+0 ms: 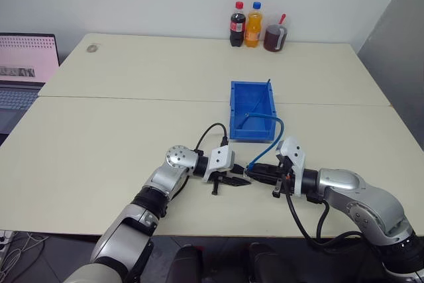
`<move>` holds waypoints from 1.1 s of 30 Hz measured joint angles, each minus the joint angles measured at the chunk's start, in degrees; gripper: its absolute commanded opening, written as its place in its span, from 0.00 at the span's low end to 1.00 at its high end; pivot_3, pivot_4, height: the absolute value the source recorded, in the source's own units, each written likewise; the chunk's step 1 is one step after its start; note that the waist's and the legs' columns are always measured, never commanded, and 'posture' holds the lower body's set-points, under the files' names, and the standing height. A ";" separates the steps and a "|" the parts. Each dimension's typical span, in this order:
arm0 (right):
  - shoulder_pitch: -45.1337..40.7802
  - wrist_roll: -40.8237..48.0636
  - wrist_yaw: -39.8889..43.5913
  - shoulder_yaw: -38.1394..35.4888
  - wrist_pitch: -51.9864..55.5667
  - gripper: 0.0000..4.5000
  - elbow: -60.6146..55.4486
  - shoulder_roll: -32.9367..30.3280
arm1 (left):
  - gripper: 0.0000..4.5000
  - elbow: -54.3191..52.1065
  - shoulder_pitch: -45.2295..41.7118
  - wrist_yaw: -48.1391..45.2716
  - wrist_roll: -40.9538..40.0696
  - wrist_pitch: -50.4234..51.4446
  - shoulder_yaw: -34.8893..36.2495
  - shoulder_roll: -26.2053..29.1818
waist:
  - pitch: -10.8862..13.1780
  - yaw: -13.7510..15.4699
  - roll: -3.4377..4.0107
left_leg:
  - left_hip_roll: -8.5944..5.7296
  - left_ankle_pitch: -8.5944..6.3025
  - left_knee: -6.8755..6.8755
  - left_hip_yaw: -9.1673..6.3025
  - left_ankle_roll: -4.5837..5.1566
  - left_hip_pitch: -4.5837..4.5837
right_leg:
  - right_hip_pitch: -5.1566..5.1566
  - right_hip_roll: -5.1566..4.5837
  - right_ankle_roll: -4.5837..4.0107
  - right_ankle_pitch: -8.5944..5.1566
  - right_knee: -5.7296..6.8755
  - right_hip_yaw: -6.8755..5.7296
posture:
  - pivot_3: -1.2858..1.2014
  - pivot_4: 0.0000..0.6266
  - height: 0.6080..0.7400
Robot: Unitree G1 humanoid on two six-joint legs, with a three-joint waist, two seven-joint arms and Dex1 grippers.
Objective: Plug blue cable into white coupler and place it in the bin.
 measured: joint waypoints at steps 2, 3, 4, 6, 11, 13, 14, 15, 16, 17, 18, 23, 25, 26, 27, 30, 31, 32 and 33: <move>-0.01 -0.48 0.18 0.00 -0.21 0.05 0.30 0.08 | 0.18 -0.24 0.04 0.01 0.05 0.37 0.00 0.01 | 0.00 0.00 0.00 | 0.00 0.00 0.00 0.00 0.00 0.00 | 0.00 0.00 -0.01 0.00 0.00 0.00 | 0.52 0.24 1.00; -0.01 -0.82 0.32 0.00 -0.29 0.05 0.44 0.12 | 0.18 -0.31 0.04 0.00 0.05 0.62 0.01 0.01 | 0.00 0.00 0.00 | 0.00 0.00 0.00 0.00 0.00 0.00 | 0.00 0.00 -0.01 0.01 0.00 0.00 | 0.52 0.24 1.00; -0.04 -1.20 0.50 0.00 -0.44 0.05 0.68 0.20 | 0.18 -0.33 0.03 0.00 0.05 0.73 0.02 0.01 | 0.00 0.00 0.00 | 0.00 0.00 0.00 0.00 0.00 0.00 | 0.00 0.00 -0.01 0.00 0.00 0.00 | 0.52 0.24 1.00; -0.07 -2.31 1.12 0.05 -0.67 0.05 1.43 0.36 | 0.18 -0.37 0.04 0.00 0.04 0.88 0.06 0.00 | 0.00 0.00 0.00 | 0.00 0.00 0.00 0.00 0.00 0.00 | 0.00 0.00 -0.02 0.01 0.00 -0.01 | 0.52 0.24 1.00; -0.50 -4.13 2.62 0.07 -1.72 0.05 2.53 0.66 | 0.18 -1.03 0.37 -0.14 0.05 1.55 0.18 0.06 | 0.00 0.00 0.00 | 0.00 0.00 0.00 0.00 0.00 0.00 | 0.00 0.00 -0.06 0.04 0.00 0.00 | 0.52 0.24 1.00; -0.75 -4.64 2.82 0.05 -2.08 0.05 2.89 0.65 | 0.18 -1.12 0.37 -0.16 0.05 1.82 0.18 0.06 | 0.00 0.00 0.00 | 0.00 0.00 0.00 0.00 0.00 0.00 | 0.00 0.00 -0.08 0.05 0.00 0.00 | 0.52 0.24 1.00; -0.75 -4.81 2.98 0.06 -2.34 0.05 3.02 0.65 | 0.18 -1.19 0.38 -0.16 0.05 1.90 0.21 0.08 | 0.00 0.00 0.00 | 0.00 0.00 0.00 0.00 0.00 0.00 | 0.00 0.01 -0.09 0.05 0.01 -0.01 | 0.52 0.24 1.00; -0.75 -5.07 3.16 0.05 -2.52 0.05 3.09 0.66 | 0.18 -1.19 0.38 -0.15 0.05 1.96 0.23 0.08 | 0.00 0.00 0.00 | 0.00 0.00 0.00 0.00 0.00 0.00 | 0.00 0.01 -0.09 0.05 0.01 -0.01 | 0.52 0.24 1.00; -0.75 -5.38 3.29 0.05 -2.67 0.05 3.10 0.69 | 0.18 -1.19 0.38 -0.14 0.05 1.99 0.25 0.07 | 0.00 0.00 0.01 | 0.00 0.00 0.00 0.00 0.00 0.00 | 0.00 0.01 -0.09 0.05 0.01 -0.01 | 0.52 0.24 1.00; -0.75 -5.57 3.35 0.06 -2.78 0.05 3.15 0.74 | 0.18 -1.19 0.38 -0.09 0.05 2.00 0.25 0.07 | -0.01 0.00 0.00 | 0.00 0.00 0.00 0.00 0.00 0.01 | 0.00 0.01 -0.09 0.05 0.01 0.00 | 0.52 0.24 1.00; -0.76 -5.86 3.44 0.06 -2.92 0.05 3.24 0.90 | 0.18 -1.19 0.38 -0.03 0.05 2.04 0.27 0.06 | -0.01 0.00 0.01 | 0.00 0.00 0.00 0.00 0.00 0.00 | 0.00 0.01 -0.09 0.05 0.01 0.00 | 0.52 0.24 1.00; -1.02 -7.34 4.31 0.96 -4.06 0.05 3.67 1.31 | 0.18 -1.27 0.39 0.11 0.05 2.37 0.32 0.00 | -0.03 0.00 0.01 | 0.00 0.00 0.01 0.00 0.00 0.01 | 0.00 0.01 -0.09 0.05 0.02 -0.01 | 0.52 0.24 1.00; -1.14 -7.87 4.64 1.28 -4.52 0.05 4.02 1.50 | 0.18 -1.41 0.60 0.11 0.04 2.50 0.47 0.00 | -0.04 -0.01 0.02 | 0.00 0.00 0.01 0.01 0.00 0.02 | 0.00 0.01 -0.10 0.06 0.02 0.00 | 0.52 0.24 1.00; -1.22 -8.07 4.92 1.32 -4.72 0.05 4.20 1.51 | 0.18 -1.47 0.64 0.11 0.05 2.59 0.50 0.00 | -0.06 -0.01 0.02 | 0.00 0.00 0.01 0.01 0.00 0.02 | 0.01 0.01 -0.10 0.06 0.02 0.00 | 0.52 0.24 1.00; -1.32 -8.45 5.10 1.42 -4.89 0.05 4.26 1.60 | 0.18 -1.48 0.67 0.13 0.05 2.63 0.55 0.00 | -0.06 -0.01 0.02 | 0.00 0.00 0.01 0.01 0.00 0.02 | 0.01 0.01 -0.11 0.06 0.02 0.00 | 0.52 0.24 1.00; -1.48 -9.17 5.54 1.81 -5.41 0.05 4.84 2.04 | 0.18 -1.56 1.00 0.25 0.07 2.84 0.97 0.01 | -0.14 -0.09 0.04 | 0.02 0.00 0.01 0.01 0.00 0.07 | 0.01 0.03 -0.11 0.06 0.06 0.01 | 0.52 0.24 1.00; -1.49 -9.43 5.75 1.90 -5.67 0.05 5.03 2.06 | 0.18 -1.64 1.03 0.33 0.09 3.08 0.98 0.01 | -0.16 -0.09 0.05 | 0.02 0.00 0.00 0.01 0.00 0.09 | 0.03 0.04 -0.10 0.06 0.07 0.02 | 0.52 0.24 1.00; -1.43 -9.92 6.20 2.19 -6.23 0.05 5.27 2.04 | 0.18 -2.06 1.18 0.50 0.12 3.37 1.00 0.02 | -0.19 -0.09 0.05 | 0.02 0.00 0.00 0.02 0.00 0.11 | 0.04 0.04 -0.10 0.06 0.08 0.02 | 0.52 0.24 1.00; -1.28 -10.22 6.43 2.39 -6.73 0.05 5.36 2.01 | 0.18 -2.46 1.28 0.64 0.22 3.57 1.01 0.04 | -0.20 -0.09 0.06 | 0.02 0.00 0.00 0.01 0.00 0.12 | 0.06 0.04 -0.09 0.05 0.08 0.02 | 0.52 0.24 1.00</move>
